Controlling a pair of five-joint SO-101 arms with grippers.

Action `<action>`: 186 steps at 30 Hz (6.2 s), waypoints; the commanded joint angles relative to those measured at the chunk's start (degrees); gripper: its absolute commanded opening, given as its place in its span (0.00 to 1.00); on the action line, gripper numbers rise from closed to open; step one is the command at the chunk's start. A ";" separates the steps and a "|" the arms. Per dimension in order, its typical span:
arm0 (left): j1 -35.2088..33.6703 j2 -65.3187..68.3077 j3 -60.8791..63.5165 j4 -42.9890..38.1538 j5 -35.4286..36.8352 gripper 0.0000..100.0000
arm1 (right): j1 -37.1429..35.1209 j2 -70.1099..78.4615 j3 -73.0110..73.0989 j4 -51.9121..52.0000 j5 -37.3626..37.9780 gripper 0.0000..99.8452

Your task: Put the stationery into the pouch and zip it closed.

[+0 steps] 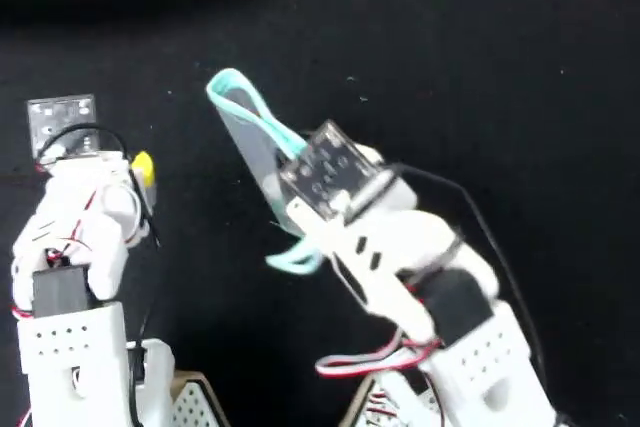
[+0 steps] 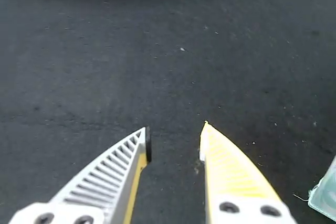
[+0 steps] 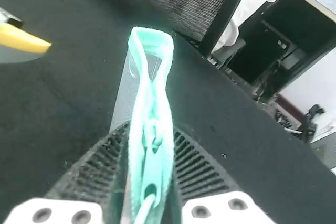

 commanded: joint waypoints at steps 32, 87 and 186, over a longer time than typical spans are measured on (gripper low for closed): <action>7.43 31.38 -53.85 34.64 -2.11 0.18 | 0.88 -36.97 30.90 12.04 5.89 0.01; 4.09 33.76 -25.89 19.96 -2.20 0.18 | -12.57 -10.86 6.81 -12.75 0.62 0.01; 15.16 33.85 -20.62 19.43 -2.46 0.18 | -8.26 -26.51 -5.32 38.86 0.00 0.12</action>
